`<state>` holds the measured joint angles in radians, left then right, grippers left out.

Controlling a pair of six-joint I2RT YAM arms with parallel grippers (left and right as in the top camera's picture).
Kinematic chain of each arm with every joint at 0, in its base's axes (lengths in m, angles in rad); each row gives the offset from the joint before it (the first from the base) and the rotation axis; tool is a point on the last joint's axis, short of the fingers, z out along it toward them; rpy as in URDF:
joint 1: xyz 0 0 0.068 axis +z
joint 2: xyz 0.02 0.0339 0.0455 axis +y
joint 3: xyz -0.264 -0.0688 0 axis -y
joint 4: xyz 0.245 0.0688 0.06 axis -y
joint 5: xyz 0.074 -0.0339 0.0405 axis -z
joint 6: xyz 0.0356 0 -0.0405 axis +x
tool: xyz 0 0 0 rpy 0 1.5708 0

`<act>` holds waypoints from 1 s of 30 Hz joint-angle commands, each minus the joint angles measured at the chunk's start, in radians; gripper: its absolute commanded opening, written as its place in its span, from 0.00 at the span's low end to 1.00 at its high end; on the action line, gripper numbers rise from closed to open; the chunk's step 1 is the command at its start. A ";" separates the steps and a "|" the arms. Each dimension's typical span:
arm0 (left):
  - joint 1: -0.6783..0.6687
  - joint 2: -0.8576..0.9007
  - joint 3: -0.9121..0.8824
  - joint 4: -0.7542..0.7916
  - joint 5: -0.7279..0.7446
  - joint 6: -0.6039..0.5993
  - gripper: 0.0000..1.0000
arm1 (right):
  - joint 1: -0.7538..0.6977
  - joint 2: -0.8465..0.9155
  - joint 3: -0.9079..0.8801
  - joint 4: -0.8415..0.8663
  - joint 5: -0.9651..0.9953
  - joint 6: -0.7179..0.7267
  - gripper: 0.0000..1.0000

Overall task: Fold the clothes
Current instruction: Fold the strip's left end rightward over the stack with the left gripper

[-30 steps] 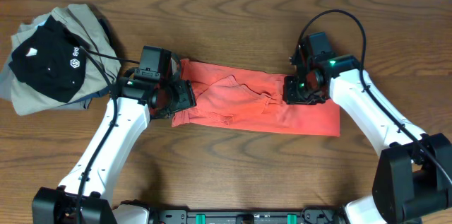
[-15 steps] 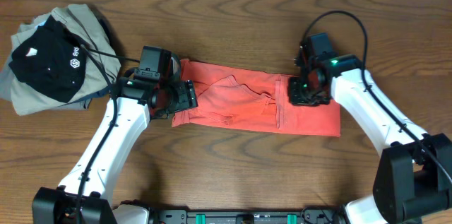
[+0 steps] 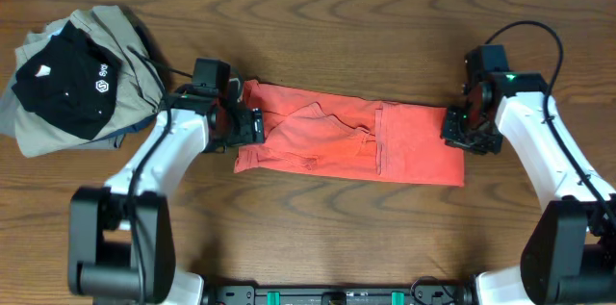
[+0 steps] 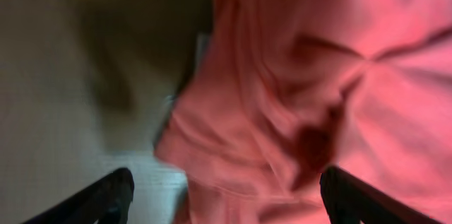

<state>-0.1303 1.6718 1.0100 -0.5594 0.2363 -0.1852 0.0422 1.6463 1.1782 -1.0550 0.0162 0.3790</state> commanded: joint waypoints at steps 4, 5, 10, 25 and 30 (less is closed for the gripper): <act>0.023 0.095 0.008 0.108 -0.007 0.099 0.86 | -0.011 -0.018 0.019 -0.016 0.013 -0.010 0.28; 0.023 0.109 0.008 0.119 0.002 0.099 0.86 | -0.011 -0.018 0.019 -0.016 0.013 -0.010 0.27; 0.021 0.179 0.008 0.147 0.145 0.100 0.86 | -0.011 -0.018 0.019 -0.015 0.013 -0.010 0.28; 0.036 0.222 0.014 0.098 0.256 0.099 0.12 | -0.011 -0.018 0.019 -0.005 0.035 -0.019 0.29; 0.093 0.211 0.075 0.033 0.150 0.059 0.06 | -0.018 -0.018 0.020 -0.009 0.117 -0.022 0.29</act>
<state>-0.0814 1.8671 1.0515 -0.4934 0.4889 -0.0971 0.0360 1.6463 1.1790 -1.0618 0.0605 0.3710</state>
